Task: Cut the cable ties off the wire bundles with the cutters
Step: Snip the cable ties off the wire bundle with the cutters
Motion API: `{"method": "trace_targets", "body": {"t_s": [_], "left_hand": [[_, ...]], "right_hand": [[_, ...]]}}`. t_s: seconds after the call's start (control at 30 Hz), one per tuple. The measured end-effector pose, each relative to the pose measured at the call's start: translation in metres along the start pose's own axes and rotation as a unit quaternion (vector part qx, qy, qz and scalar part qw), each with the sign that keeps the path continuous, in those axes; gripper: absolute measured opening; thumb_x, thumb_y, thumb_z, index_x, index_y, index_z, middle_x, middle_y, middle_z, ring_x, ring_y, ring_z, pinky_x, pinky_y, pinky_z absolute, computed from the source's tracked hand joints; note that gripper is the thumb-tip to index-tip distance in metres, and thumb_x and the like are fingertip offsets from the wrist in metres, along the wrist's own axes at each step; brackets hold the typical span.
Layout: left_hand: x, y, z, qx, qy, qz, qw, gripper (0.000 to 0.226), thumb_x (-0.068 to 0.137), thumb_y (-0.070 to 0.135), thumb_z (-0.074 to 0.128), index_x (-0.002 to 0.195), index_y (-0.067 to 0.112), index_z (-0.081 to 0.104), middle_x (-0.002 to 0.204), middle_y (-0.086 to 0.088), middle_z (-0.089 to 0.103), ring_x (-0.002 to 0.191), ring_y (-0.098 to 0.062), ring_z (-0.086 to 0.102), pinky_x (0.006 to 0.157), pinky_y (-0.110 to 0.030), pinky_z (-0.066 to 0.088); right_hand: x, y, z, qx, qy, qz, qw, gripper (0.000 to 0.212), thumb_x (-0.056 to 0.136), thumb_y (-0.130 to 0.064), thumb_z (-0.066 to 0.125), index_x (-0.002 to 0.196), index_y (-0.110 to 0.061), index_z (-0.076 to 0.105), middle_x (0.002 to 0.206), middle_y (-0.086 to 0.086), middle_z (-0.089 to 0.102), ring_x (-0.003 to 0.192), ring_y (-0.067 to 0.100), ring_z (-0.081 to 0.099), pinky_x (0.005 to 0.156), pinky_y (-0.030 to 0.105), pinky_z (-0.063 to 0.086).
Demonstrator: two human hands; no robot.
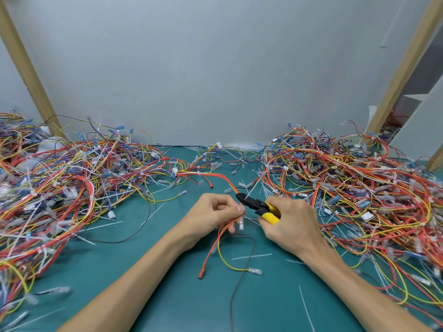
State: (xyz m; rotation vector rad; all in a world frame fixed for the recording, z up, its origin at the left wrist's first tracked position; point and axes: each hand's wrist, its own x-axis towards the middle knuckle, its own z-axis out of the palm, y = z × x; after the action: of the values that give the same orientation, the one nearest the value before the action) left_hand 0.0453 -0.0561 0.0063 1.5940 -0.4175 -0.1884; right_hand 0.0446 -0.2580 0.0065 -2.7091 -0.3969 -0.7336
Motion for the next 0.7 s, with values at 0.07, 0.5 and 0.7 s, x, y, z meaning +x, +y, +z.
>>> {"method": "trace_targets", "body": {"t_s": [0.07,0.5,0.7], "left_hand": [[0.0001,0.0002,-0.0002,0.001,-0.001,-0.002,1.000,0.018,0.092,0.012,0.063,0.075,0.008,0.063,0.057,0.005,0.065,0.047,-0.006,0.057,0.050,-0.011,0.039],[0.0000,-0.0003,-0.0002,0.004,-0.001,-0.004,1.000,0.017,0.091,0.014,0.065,0.075,0.008,0.064,0.057,0.004,0.065,0.047,-0.007,0.057,0.050,-0.011,0.040],[-0.0008,0.0012,0.0011,-0.007,0.012,-0.010,1.000,0.021,0.091,0.011,0.065,0.070,0.013,0.064,0.062,0.002,0.066,0.048,-0.009,0.057,0.051,-0.013,0.042]], "right_hand": [[0.0002,-0.0002,0.0000,0.000,0.001,-0.001,1.000,0.024,0.063,-0.048,0.060,0.069,-0.025,0.062,0.050,-0.009,0.044,0.054,0.023,0.052,0.051,0.028,0.039],[0.0007,0.0035,0.0016,-0.008,0.005,-0.010,1.000,0.027,0.064,-0.049,0.059,0.071,-0.023,0.063,0.055,-0.006,0.057,0.058,0.024,0.054,0.052,0.027,0.034],[-0.0012,0.0027,0.0029,-0.001,0.015,-0.018,1.000,0.022,0.065,-0.043,0.060,0.070,-0.023,0.055,0.061,-0.006,0.054,0.061,0.026,0.053,0.051,0.029,0.039]]}}
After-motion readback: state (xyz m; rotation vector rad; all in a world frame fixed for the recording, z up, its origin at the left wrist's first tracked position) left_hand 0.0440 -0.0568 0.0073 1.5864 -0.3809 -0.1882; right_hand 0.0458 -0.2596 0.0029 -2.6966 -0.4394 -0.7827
